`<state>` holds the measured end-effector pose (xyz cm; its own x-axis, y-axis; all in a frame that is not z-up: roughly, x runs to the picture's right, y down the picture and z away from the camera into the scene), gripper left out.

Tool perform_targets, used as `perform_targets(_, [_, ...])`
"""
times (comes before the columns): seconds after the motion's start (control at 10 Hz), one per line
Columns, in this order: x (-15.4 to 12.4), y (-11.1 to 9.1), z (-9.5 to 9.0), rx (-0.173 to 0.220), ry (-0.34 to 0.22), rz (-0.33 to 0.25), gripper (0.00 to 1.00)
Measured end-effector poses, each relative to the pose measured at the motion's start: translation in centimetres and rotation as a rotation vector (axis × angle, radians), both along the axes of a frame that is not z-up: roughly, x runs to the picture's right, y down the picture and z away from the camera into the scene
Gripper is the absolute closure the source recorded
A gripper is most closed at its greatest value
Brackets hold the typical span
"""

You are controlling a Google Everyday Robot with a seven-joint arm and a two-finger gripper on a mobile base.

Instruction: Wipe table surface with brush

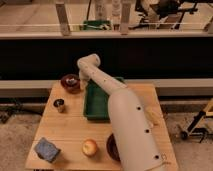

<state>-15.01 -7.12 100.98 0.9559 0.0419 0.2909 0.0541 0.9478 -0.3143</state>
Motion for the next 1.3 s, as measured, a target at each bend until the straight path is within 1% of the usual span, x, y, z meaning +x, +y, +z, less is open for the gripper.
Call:
perform_targets(0.2, [-0.1,-0.1,0.1,0.001,-0.016,0.0,0.73])
perform_targets(0.4, [-0.2,0.0,0.0,0.0,-0.033,-0.008,0.92])
perform_targets(0.5, [-0.4,-0.1,-0.2,0.004,-0.045,-0.012,0.98])
perform_targets(0.7, [-0.8,-0.3,-0.9,0.012,-0.063,-0.019,1.0])
perform_targets(0.9, [-1.0,-0.9,-1.5,0.03,-0.084,-0.019,1.0])
perform_targets(1.1, [-0.8,-1.9,-2.3,0.049,-0.096,-0.022,1.0])
perform_targets(1.3, [-0.1,-2.6,-2.9,0.06,-0.107,-0.005,1.0])
